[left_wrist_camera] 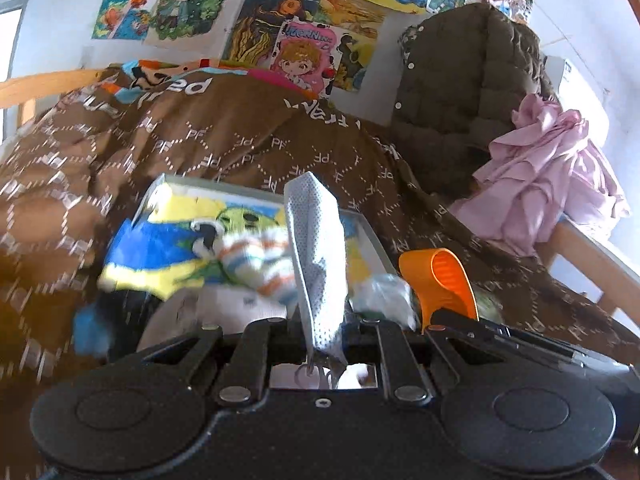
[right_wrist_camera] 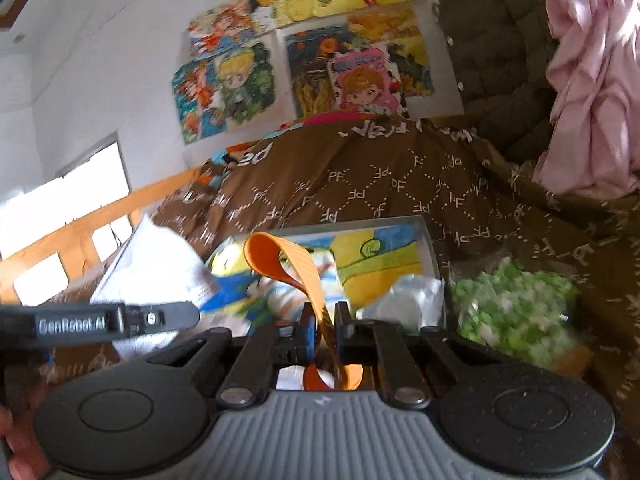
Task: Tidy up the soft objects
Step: 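Lift and carry the mask with the left gripper while the right gripper carries the strap to the tray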
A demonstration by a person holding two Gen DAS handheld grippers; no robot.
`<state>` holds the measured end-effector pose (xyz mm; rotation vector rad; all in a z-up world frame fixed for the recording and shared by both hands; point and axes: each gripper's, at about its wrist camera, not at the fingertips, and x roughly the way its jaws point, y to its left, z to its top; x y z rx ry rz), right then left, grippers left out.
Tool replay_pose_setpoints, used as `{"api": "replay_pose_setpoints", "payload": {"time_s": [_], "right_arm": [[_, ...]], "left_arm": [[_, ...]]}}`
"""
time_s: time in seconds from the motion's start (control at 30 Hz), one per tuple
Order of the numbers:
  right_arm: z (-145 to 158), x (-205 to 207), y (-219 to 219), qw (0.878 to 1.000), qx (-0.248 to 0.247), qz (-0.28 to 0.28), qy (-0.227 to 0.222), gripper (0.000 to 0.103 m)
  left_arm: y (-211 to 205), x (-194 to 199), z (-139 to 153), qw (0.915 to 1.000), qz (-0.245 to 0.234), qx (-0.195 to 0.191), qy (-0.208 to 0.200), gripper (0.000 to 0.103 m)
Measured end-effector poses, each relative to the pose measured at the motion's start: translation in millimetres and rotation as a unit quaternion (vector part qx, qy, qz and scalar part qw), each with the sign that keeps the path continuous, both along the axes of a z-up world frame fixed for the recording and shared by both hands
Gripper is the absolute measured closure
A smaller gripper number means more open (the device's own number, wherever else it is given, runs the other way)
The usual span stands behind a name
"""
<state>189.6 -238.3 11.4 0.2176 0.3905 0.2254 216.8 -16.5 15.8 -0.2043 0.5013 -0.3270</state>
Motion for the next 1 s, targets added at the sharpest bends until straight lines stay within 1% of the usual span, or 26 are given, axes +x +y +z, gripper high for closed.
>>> {"api": "replay_pose_setpoints", "payload": {"time_s": [0.07,0.23,0.3,0.43,0.5,0.57,0.63,0.73,0.87,1.0], "right_arm": [[-2,23,-7,1.000,0.024,-0.006,0.009,0.093],[-16,69,-24,0.998,0.055,-0.018,0.034,0.093],[-24,83,-32,0.996,0.071,-0.024,0.042,0.093],[-38,100,-36,0.996,0.076,-0.030,0.040,0.093],[-42,109,-39,0.995,0.084,-0.030,0.040,0.093],[-46,119,-42,0.995,0.094,-0.029,0.036,0.093],[-48,129,-44,0.994,0.100,-0.027,0.035,0.093],[-53,142,-46,0.993,0.110,-0.022,0.045,0.092],[-56,151,-39,0.994,0.089,-0.021,0.053,0.092],[-61,153,-32,0.996,0.070,-0.019,0.057,0.090]], "left_arm": [[-5,24,1,0.9999,-0.001,0.012,0.003,0.088],[-16,83,-2,0.9995,-0.006,0.012,0.030,0.088],[-21,103,-6,0.9987,-0.007,0.011,0.049,0.088],[-29,137,-20,0.9965,-0.017,0.002,0.082,0.088],[-33,152,-26,0.9955,-0.016,-0.003,0.093,0.088],[-33,161,-31,0.9947,-0.008,-0.019,0.101,0.088],[-31,172,-37,0.9925,0.000,-0.043,0.115,0.088],[-30,187,-46,0.9895,0.016,-0.057,0.132,0.088],[-30,198,-57,0.9867,0.034,-0.060,0.147,0.087],[-31,201,-63,0.9858,0.038,-0.053,0.155,0.087]]}}
